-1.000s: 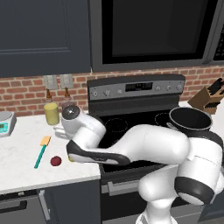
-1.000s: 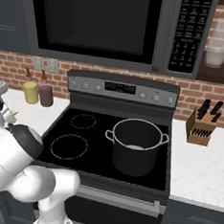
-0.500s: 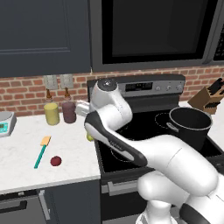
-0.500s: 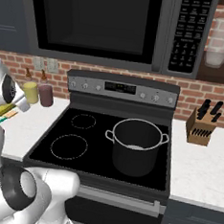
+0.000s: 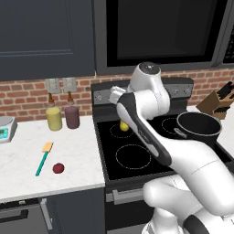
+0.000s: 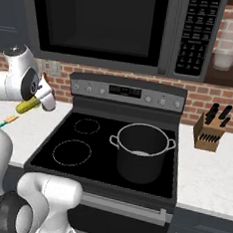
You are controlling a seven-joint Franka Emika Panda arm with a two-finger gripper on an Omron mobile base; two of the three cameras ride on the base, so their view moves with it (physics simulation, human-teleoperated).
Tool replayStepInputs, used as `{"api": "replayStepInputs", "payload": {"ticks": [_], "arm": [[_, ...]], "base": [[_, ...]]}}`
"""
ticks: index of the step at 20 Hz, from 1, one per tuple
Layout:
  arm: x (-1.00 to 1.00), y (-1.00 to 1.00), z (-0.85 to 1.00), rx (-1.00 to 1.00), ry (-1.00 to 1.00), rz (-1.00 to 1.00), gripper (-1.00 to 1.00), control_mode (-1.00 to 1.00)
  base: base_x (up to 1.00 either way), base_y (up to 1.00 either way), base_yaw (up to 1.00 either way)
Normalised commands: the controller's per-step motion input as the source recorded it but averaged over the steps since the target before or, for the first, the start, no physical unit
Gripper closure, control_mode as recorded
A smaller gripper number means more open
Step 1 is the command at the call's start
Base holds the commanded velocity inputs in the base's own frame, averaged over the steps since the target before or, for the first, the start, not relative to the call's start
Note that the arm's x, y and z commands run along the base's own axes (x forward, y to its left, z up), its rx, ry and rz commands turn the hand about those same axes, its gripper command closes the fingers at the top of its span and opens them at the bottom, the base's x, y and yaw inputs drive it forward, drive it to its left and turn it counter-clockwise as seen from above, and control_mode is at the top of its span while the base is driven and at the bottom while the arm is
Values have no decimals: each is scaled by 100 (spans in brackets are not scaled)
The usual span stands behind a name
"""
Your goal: Put the cucumber and tomato in the pot. Retrieve the spatula and lightly stir the vegetables in the pot.
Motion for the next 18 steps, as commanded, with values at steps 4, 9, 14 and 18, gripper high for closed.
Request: {"api": "replayStepInputs", "payload": {"ticks": [4, 9, 14, 18], "arm": [[11, -100, 13, -2, 2, -13, 100, -100], [8, -100, 1, -6, 0, -14, 100, -100], [3, -100, 0, -6, 0, -15, 100, -100], [0, -100, 0, -5, 0, -14, 100, -100]], "base": [[0, 0, 0], [0, 0, 0], [0, 0, 0], [0, 0, 0]]}}
